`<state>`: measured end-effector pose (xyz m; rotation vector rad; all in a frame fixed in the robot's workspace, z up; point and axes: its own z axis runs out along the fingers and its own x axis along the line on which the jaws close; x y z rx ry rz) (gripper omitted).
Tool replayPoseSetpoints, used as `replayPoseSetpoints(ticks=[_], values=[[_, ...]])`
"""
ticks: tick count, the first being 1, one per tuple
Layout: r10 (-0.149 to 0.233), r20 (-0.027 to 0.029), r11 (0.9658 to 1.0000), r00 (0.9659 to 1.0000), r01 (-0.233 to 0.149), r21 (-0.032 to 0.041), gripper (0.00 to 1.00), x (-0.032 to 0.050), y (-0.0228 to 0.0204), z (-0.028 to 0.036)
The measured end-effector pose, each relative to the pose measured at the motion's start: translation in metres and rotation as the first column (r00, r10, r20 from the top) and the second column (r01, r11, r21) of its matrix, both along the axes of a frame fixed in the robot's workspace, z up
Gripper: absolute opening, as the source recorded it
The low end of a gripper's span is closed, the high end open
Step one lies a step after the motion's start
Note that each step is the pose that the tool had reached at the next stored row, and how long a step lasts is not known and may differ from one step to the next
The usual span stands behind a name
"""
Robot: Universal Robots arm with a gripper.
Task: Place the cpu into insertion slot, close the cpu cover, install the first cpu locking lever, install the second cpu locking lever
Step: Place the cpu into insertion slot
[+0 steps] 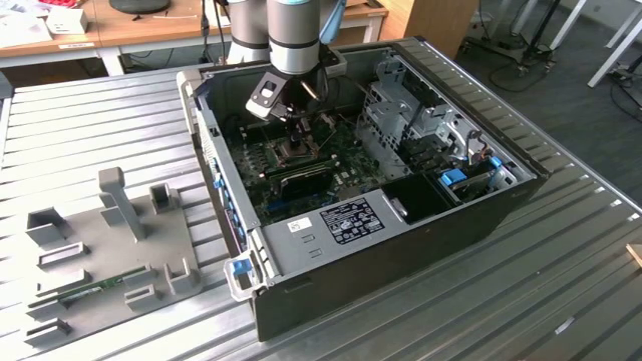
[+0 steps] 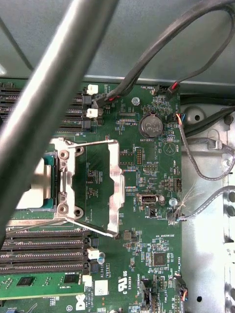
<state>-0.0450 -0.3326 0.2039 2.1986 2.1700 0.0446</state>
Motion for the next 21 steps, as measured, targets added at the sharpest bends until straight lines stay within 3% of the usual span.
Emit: replayPoseSetpoints(ticks=[21], values=[[0.0, -0.0001, 1.0, 1.0, 0.0, 0.0009, 0.1, 0.0, 0.0, -0.004]])
